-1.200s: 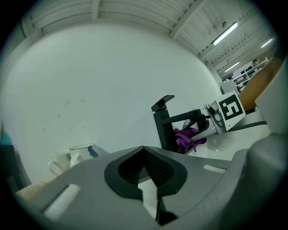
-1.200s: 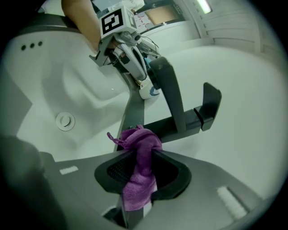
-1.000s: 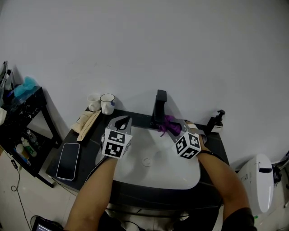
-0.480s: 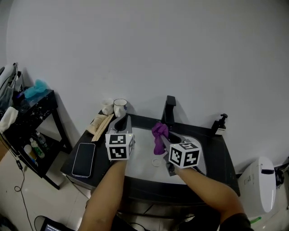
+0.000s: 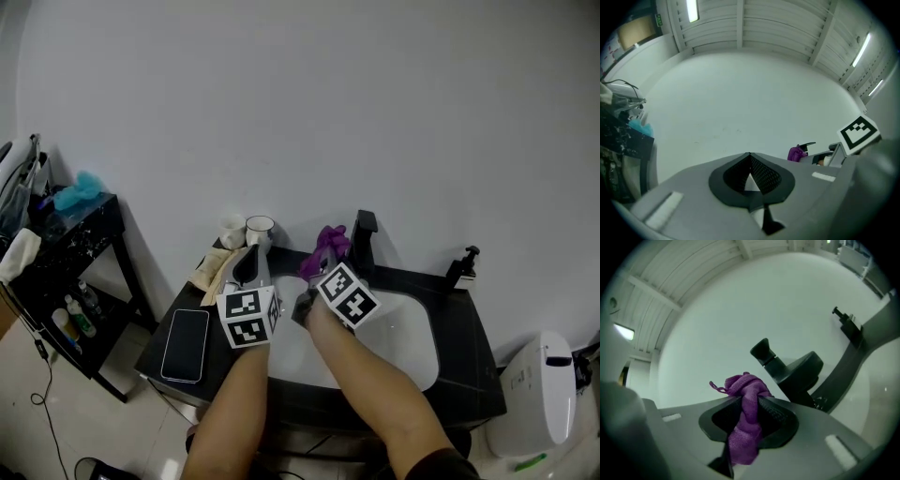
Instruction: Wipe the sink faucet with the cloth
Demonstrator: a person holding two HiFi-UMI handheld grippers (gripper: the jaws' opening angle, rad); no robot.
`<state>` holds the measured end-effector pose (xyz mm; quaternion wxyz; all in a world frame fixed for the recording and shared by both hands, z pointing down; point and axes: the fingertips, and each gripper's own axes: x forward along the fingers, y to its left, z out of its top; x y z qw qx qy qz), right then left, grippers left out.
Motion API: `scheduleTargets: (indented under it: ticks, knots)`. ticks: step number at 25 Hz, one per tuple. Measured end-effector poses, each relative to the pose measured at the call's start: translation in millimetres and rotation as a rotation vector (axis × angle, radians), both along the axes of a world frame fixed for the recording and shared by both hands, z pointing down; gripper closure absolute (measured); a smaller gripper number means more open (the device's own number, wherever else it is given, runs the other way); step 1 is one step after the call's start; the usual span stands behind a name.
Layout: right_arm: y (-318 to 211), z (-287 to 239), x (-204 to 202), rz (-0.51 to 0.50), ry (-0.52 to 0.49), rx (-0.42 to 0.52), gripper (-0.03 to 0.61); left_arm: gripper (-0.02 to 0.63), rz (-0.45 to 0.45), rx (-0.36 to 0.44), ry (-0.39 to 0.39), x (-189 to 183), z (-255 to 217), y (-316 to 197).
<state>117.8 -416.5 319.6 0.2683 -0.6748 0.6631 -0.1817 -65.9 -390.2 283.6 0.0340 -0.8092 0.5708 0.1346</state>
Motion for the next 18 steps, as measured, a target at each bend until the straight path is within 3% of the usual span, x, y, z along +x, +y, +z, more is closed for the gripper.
scheduleTargets:
  ticks: [5, 11, 18]
  knots:
    - [-20.5, -5.6, 8.7, 0.085, -0.165, 0.046, 0.476, 0.597, -0.014, 0.029, 0.021, -5.0, -7.1, 3.5]
    - [-34.2, -1.7, 25.1, 0.163, -0.241, 0.076, 0.476, 0.597, 0.000, 0.045, 0.029, -2.0, -9.3, 6.4]
    - [-33.1, 30.1, 17.3, 0.135, -0.319, 0.016, 0.476, 0.597, -0.014, 0.062, 0.005, -2.2, -13.0, 6.0]
